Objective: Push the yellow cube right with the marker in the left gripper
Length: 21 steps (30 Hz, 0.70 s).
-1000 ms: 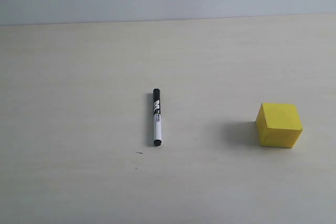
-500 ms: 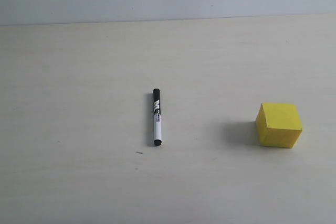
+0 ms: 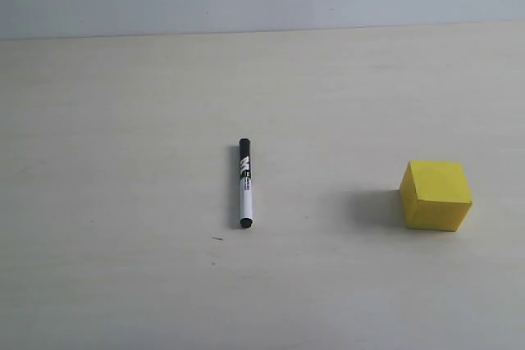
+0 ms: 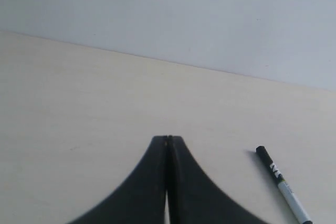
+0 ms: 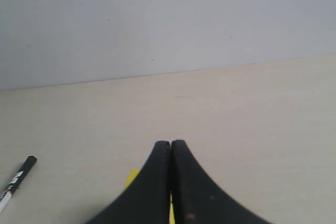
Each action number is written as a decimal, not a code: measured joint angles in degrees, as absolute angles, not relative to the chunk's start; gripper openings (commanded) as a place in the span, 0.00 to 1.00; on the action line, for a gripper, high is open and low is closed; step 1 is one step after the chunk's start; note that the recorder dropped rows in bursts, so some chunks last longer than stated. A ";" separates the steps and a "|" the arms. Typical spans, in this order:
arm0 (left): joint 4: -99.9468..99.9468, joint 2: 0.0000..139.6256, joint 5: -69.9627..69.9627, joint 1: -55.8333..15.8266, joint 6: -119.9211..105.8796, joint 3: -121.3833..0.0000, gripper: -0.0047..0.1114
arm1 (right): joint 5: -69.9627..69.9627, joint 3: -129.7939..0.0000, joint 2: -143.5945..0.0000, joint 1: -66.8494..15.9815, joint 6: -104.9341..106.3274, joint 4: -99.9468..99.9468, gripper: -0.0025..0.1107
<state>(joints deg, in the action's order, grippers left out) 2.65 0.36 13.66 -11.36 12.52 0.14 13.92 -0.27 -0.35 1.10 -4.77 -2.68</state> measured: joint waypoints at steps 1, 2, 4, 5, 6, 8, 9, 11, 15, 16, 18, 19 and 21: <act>2.94 0.36 13.39 -11.36 12.52 0.14 0.04 | 13.92 -0.27 -0.35 1.10 -4.77 -2.68 0.02; 3.07 0.36 13.39 -11.36 12.41 0.14 0.04 | 13.92 -0.27 -0.35 1.10 -4.77 -2.68 0.02; 3.30 0.36 13.28 -11.36 11.75 0.14 0.04 | 13.92 -0.27 -0.35 1.10 -4.77 -2.68 0.02; 3.30 0.36 13.28 -11.36 11.45 0.14 0.04 | 13.92 -0.27 -0.35 1.10 -4.77 -2.68 0.02; 3.46 0.36 13.28 -11.36 11.29 0.14 0.04 | 13.92 -0.27 -0.35 1.10 -4.77 -2.68 0.02; 3.45 0.36 13.16 -11.36 10.92 0.14 0.04 | 13.92 -0.27 -0.35 1.10 -4.77 -2.68 0.02; 3.55 0.36 13.06 -11.36 10.95 0.14 0.04 | 13.92 -0.27 -0.35 1.10 -4.77 -2.68 0.02; 3.49 0.36 13.06 -11.36 10.95 0.14 0.04 | 13.92 -0.27 -0.35 1.10 -4.77 -2.68 0.02; 3.49 0.36 12.95 -11.36 10.95 0.14 0.04 | 13.92 -0.27 -0.35 1.10 -4.77 -2.68 0.02; 3.49 0.36 12.95 -11.36 10.95 0.14 0.04 | 13.92 -0.27 -0.35 1.10 -4.77 -2.68 0.02; 3.49 0.36 12.95 -11.36 10.95 0.14 0.04 | 13.92 -0.27 -0.35 1.10 -4.77 -2.68 0.02; 3.49 0.36 12.95 -11.36 10.95 0.14 0.04 | 13.92 -0.27 -0.35 1.10 -4.77 -2.68 0.02; 3.49 0.36 12.95 -11.36 10.95 0.14 0.04 | 13.92 -0.27 -0.35 1.10 -4.77 -2.68 0.02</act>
